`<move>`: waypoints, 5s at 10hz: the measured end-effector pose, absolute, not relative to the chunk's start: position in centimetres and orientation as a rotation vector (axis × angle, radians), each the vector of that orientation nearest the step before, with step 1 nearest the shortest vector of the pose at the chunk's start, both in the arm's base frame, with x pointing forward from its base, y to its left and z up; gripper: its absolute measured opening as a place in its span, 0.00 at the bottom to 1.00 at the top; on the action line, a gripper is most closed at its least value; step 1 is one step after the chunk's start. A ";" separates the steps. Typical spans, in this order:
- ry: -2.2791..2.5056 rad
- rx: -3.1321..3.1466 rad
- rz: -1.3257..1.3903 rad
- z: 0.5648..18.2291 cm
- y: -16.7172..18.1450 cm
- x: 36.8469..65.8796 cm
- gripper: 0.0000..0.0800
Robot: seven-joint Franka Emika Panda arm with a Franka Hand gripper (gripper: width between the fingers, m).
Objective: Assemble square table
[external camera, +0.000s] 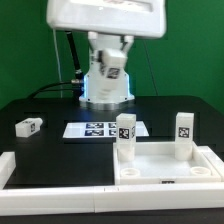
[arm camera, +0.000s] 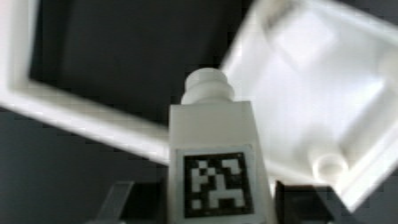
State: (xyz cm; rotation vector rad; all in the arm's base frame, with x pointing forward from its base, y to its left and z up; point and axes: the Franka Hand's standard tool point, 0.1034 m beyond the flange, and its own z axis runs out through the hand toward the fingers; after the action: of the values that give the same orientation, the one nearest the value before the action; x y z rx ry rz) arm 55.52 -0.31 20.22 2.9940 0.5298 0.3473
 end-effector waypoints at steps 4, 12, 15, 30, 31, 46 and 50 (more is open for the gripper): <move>0.336 3.060 0.423 18.9 6.4 60.2 0.36; 0.320 3.100 0.467 16.9 7.0 59.9 0.36; 0.285 3.134 0.499 17.3 8.3 60.6 0.36; 0.129 3.089 0.712 11.3 9.7 59.2 0.36; 0.135 3.083 0.721 10.8 10.0 59.4 0.36; 0.135 3.090 0.703 9.2 11.3 59.9 0.36; 0.133 3.083 0.709 8.8 11.1 60.0 0.36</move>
Offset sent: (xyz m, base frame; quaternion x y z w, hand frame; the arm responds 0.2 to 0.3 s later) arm 0.0189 0.0575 -0.0053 0.0143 -0.0523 0.0889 0.9946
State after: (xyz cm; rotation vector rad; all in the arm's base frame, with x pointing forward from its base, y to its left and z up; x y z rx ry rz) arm 59.95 11.12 8.77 3.0831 0.1331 0.7093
